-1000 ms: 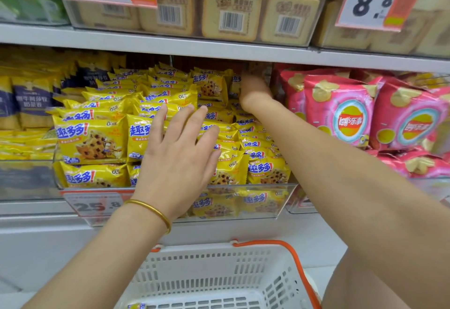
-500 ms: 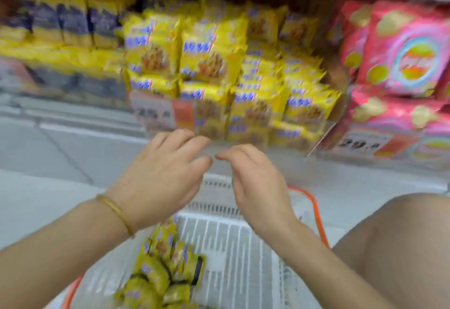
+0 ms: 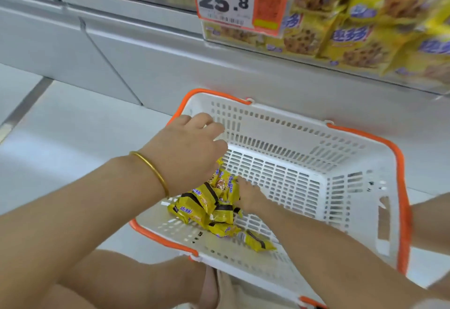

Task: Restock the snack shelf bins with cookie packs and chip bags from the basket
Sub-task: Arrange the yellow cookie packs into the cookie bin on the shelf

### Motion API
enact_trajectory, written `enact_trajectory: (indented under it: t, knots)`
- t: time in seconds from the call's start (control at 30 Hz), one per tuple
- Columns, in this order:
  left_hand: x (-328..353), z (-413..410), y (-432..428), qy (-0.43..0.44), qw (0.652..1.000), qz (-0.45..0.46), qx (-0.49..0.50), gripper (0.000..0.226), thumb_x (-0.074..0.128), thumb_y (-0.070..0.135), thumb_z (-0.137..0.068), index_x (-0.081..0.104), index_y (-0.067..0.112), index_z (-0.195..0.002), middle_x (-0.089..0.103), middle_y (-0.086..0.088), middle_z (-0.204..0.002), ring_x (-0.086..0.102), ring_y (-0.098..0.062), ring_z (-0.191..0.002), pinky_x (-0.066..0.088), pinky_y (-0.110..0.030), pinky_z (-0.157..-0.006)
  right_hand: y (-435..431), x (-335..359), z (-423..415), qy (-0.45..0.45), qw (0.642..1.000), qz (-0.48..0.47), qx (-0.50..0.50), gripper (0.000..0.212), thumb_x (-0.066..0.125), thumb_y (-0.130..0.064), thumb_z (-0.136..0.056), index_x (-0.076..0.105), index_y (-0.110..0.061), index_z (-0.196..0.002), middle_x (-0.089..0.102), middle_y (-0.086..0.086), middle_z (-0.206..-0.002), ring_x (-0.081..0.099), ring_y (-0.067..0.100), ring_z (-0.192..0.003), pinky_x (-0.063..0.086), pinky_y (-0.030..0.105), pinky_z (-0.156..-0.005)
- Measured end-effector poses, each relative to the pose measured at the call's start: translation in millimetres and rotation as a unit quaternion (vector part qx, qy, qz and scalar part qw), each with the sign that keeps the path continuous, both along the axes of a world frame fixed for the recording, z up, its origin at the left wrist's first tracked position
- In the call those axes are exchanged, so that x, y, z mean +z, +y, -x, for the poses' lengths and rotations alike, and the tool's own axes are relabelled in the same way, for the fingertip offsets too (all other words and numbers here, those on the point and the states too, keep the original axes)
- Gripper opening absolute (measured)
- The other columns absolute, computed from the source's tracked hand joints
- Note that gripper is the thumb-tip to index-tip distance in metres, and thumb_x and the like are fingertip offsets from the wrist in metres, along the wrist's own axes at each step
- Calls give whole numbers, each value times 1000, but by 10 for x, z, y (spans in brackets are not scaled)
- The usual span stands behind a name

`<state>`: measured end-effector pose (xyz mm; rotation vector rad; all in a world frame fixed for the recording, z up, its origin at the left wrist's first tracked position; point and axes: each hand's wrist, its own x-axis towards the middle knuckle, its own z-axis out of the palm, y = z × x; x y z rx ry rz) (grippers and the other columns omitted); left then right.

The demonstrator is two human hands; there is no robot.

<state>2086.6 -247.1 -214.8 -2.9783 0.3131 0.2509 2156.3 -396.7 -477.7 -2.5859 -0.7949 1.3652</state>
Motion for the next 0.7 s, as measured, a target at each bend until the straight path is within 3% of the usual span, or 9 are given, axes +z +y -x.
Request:
enact_trajectory:
  t: [0.1, 0.17, 0.23, 0.33, 0.4, 0.47, 0.57, 0.63, 0.7]
  knots:
    - [-49, -34, 48, 13, 1000, -3, 4, 45, 31, 32, -71, 72, 14, -77, 68, -11, -93, 64, -33, -86, 55, -41, -62, 66, -132, 97, 1, 999, 41, -28, 54, 58, -13, -90, 31, -9, -138, 39, 14, -132, 42, 34, -120, 42, 39, -91]
    - [-57, -57, 74, 18, 1000, -12, -2, 46, 31, 31, -71, 72, 13, -77, 68, -12, -91, 64, -34, -84, 55, -41, -61, 40, -160, 147, 16, 997, 65, -49, 14, 56, -13, -90, 51, -9, -102, 47, 11, -104, 53, 24, -87, 44, 30, -67]
    - [-65, -72, 76, 34, 999, -22, 6, 46, 30, 31, -71, 72, 13, -77, 68, -12, -90, 64, -34, -83, 55, -41, -61, -50, -153, 139, 45, 993, 56, -98, 25, 57, -13, -89, 38, -15, -72, 37, 3, -77, 37, 14, -58, 31, 25, -49]
    - [-5, -132, -19, 58, 998, -24, 9, 41, 35, 29, -78, 71, 13, -88, 66, -13, -100, 62, -35, -91, 54, -43, -68, -242, 66, -49, 73, 986, 36, -145, 37, 62, -19, -90, 32, -17, -68, 35, 1, -68, 34, 13, -55, 33, 25, -51]
    - [0, -193, -115, 65, 996, -53, -5, 35, 38, 29, -92, 58, 18, -118, 50, -9, -130, 46, -30, -118, 45, -43, -91, -365, 335, -270, 114, 968, -9, -224, 34, 65, -20, -89, 37, -15, -70, 43, 6, -71, 47, 20, -63, 42, 30, -59]
    - [48, -261, -221, 118, 990, -74, -8, 39, 38, 36, -97, 39, 23, -134, 32, -1, -144, 31, -23, -130, 34, -38, -102, -473, 682, -507, 198, 918, -73, -336, 28, 67, -17, -88, 44, -11, -73, 49, 11, -72, 52, 24, -63, 46, 33, -58]
    - [94, -382, -392, 132, 991, -21, -8, 47, 47, 38, -94, 33, 21, -136, 34, 1, -141, 34, -21, -128, 33, -34, -100, -568, 1304, -736, 339, 817, -149, -443, 14, 62, -16, -90, 54, -9, -81, 58, 9, -62, 58, 17, -53, 50, 27, -51]
    - [126, -459, -506, 149, 987, 56, 15, 55, 59, 39, -89, 34, 17, -133, 39, -2, -137, 38, -21, -124, 36, -33, -99, -590, 1677, -795, 422, 751, -186, -472, 12, 56, -17, -91, 56, -8, -84, 59, 8, -61, 57, 14, -46, 47, 21, -47]
    - [200, -542, -645, 142, 982, 124, 33, 58, 66, 34, -84, 36, 14, -130, 43, -4, -132, 41, -22, -122, 36, -30, -96, -631, 2037, -798, 477, 722, -210, -455, 14, 53, -20, -85, 56, -8, -80, 57, 9, -60, 53, 11, -42, 44, 17, -45]
